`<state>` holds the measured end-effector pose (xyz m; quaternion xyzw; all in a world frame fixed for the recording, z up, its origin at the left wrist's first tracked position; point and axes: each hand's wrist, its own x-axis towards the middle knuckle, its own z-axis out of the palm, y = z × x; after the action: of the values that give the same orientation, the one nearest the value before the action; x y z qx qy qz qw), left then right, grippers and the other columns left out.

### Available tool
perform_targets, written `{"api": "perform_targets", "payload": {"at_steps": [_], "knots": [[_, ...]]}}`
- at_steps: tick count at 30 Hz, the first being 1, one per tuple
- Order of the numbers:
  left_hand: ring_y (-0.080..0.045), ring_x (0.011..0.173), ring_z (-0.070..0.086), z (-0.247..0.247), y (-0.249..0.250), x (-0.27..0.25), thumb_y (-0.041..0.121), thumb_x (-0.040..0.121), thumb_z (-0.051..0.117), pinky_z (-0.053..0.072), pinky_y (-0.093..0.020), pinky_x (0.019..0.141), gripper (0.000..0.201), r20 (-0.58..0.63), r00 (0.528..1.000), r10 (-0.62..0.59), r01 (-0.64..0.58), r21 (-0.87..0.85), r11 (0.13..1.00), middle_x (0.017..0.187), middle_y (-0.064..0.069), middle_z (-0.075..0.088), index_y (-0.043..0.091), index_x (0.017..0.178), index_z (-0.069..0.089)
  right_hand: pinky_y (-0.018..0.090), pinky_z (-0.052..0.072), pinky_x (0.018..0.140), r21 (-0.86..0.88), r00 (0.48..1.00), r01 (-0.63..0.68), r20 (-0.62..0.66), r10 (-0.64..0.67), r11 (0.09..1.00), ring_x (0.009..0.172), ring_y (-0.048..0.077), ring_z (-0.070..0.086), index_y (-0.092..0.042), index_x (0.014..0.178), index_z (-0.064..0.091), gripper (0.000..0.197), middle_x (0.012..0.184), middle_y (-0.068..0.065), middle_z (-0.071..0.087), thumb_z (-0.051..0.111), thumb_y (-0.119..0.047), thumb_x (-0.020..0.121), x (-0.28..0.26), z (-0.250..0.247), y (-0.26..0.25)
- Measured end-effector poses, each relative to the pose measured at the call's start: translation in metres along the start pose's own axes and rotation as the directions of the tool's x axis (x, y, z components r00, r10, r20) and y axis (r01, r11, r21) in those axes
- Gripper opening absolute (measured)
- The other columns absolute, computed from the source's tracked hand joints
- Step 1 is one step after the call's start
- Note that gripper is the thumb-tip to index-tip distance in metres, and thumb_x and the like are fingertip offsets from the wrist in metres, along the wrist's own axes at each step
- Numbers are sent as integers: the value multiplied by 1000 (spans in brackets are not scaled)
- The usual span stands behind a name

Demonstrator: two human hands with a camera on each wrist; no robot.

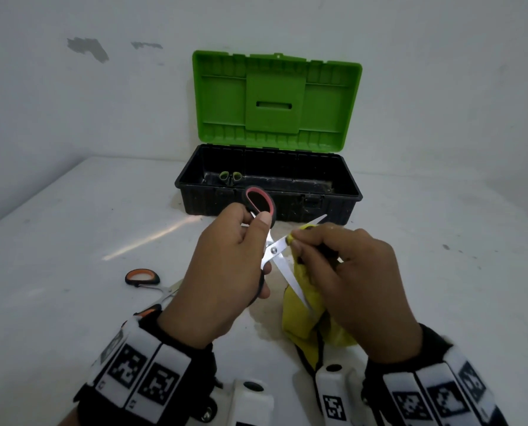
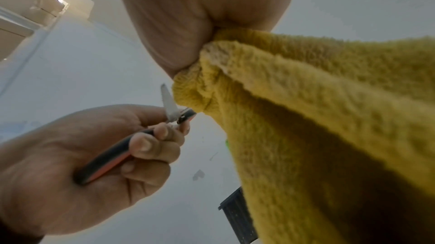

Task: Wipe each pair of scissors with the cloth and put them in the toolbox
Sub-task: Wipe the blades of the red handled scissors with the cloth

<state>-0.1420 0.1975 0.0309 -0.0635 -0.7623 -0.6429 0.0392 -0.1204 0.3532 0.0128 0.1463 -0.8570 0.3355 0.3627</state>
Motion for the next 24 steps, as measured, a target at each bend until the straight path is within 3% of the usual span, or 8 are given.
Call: {"api": "perform_targets", "payload": {"at_steps": [4, 5, 9, 12, 14, 16, 19, 24], "knots": [[-6, 44, 53, -3, -1, 3, 33, 100, 50, 48, -24, 41, 29, -2, 1000, -3, 3, -2, 1000, 58, 2, 46, 10, 83, 50, 16, 38, 62, 2, 992, 74, 104, -73, 997, 77, -24, 47, -26, 95, 77, 14, 82, -17, 74, 67, -30, 87, -4, 6, -9], [-6, 44, 53, -3, -1, 3, 33, 100, 50, 49, -25, 41, 29, -2, 1000, -5, 5, -3, 1000, 57, 3, 46, 10, 82, 50, 14, 35, 64, 4, 988, 86, 126, -86, 996, 76, -26, 44, -27, 96, 77, 18, 83, -17, 74, 63, -33, 88, -4, 6, -10], [-11, 45, 52, -6, -5, 2, 31, 100, 50, 46, -24, 39, 30, -17, 1000, -20, 19, -44, 999, 54, 5, 45, 8, 82, 50, 17, 36, 69, 56, 964, 82, 247, -94, 995, 73, -6, 51, -31, 95, 76, 22, 85, -21, 72, 57, -39, 88, -3, -2, -7], [-12, 46, 53, -8, -5, 4, 32, 101, 49, 44, -22, 40, 29, -26, 999, -24, 22, -44, 999, 50, 9, 45, 11, 80, 49, 6, 32, 73, 61, 931, 43, 360, -63, 997, 75, -6, 53, -33, 92, 76, 21, 80, -33, 67, 58, -42, 87, -4, -13, -2], [-15, 45, 52, -10, -5, 5, 32, 101, 48, 43, -21, 39, 30, -37, 999, -33, 31, -52, 998, 48, 9, 46, 11, 80, 50, 2, 30, 76, 51, 912, 20, 408, -40, 998, 75, -4, 56, -33, 89, 76, 19, 83, -33, 68, 61, -43, 85, -4, -21, 2], [-16, 45, 52, -9, -6, 6, 32, 101, 49, 42, -20, 38, 30, -38, 999, -39, 37, -66, 997, 47, 9, 48, 10, 80, 50, 2, 35, 75, 50, 928, -25, 373, 4, 998, 77, -3, 60, -35, 87, 76, 7, 88, -29, 70, 70, -35, 84, -1, -27, 5], [-12, 45, 53, -2, -8, 3, 33, 101, 49, 45, -20, 40, 30, -20, 999, -36, 35, -49, 998, 49, 8, 49, 9, 82, 50, 5, 44, 69, 131, 969, -90, 239, 56, 987, 78, -2, 66, -31, 86, 76, 13, 82, -20, 72, 75, -19, 84, 6, -26, 4], [-12, 41, 54, 3, -8, 0, 33, 100, 50, 46, -21, 38, 31, -44, 999, 12, -14, -50, 999, 58, -7, 53, 5, 87, 52, 22, 47, 64, 99, 964, -46, 265, 18, 994, 68, 10, 61, -25, 79, 72, 8, 71, -14, 67, 71, -23, 87, 3, -3, -5]]}}
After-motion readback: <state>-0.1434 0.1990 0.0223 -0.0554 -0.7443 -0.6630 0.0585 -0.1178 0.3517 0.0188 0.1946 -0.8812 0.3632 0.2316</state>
